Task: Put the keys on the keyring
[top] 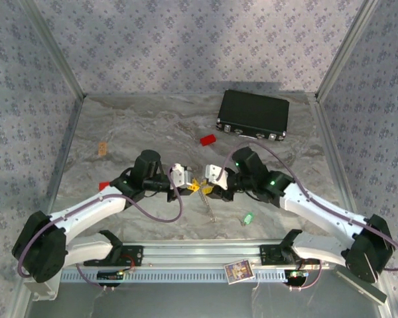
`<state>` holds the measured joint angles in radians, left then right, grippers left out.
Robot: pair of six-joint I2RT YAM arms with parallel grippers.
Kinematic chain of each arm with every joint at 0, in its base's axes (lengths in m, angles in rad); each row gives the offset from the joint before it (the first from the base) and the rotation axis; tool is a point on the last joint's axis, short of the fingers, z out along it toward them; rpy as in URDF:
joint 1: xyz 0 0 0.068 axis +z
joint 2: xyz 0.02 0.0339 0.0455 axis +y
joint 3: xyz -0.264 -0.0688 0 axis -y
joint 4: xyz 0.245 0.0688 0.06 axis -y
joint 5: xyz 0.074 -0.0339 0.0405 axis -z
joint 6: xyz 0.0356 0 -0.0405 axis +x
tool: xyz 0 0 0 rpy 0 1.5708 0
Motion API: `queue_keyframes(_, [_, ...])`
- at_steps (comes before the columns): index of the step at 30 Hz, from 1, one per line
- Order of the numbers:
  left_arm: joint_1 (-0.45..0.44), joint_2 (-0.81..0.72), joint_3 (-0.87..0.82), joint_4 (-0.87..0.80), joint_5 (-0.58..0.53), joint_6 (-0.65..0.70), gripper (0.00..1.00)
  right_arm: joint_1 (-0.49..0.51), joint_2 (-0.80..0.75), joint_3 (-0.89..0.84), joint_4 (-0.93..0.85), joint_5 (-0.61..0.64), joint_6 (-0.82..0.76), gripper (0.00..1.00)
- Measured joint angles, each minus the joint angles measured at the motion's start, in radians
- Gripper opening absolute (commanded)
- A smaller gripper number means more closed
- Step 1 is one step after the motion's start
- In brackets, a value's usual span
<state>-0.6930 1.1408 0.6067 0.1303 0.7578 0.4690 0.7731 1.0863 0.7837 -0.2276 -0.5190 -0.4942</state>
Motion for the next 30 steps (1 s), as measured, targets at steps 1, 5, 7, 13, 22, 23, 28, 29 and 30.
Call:
queue_keyframes(1, [-0.001,-0.009,-0.014,0.024,-0.003,-0.010,0.00,-0.008,-0.016,-0.020,0.025,-0.014,0.013,0.25])
queue_keyframes(5, [-0.001,-0.021,-0.072,0.122,-0.003,-0.066,0.00,-0.026,-0.068,-0.114,0.143,-0.058,0.086,0.25])
queue_keyframes(7, [-0.001,-0.021,-0.096,0.169,-0.003,-0.095,0.00,-0.026,-0.083,-0.158,0.196,-0.072,0.121,0.24])
queue_keyframes(13, [-0.001,0.001,-0.145,0.323,-0.003,-0.199,0.00,-0.026,-0.156,-0.263,0.308,-0.076,0.217,0.24])
queue_keyframes(22, [-0.001,0.039,-0.157,0.524,-0.011,-0.320,0.00,-0.026,-0.299,-0.278,0.287,-0.052,0.270,0.22])
queue_keyframes(23, [-0.001,0.042,-0.157,0.537,-0.011,-0.327,0.00,-0.026,-0.308,-0.278,0.282,-0.051,0.270,0.21])
queue_keyframes(28, [-0.001,0.047,-0.157,0.572,-0.005,-0.348,0.00,-0.026,-0.294,-0.284,0.289,-0.050,0.279,0.17])
queue_keyframes(29, [-0.001,0.047,-0.157,0.573,0.001,-0.348,0.00,-0.026,-0.284,-0.288,0.298,-0.050,0.282,0.16])
queue_keyframes(30, [-0.001,0.047,-0.157,0.573,0.007,-0.348,0.00,-0.025,-0.273,-0.291,0.307,-0.050,0.285,0.16])
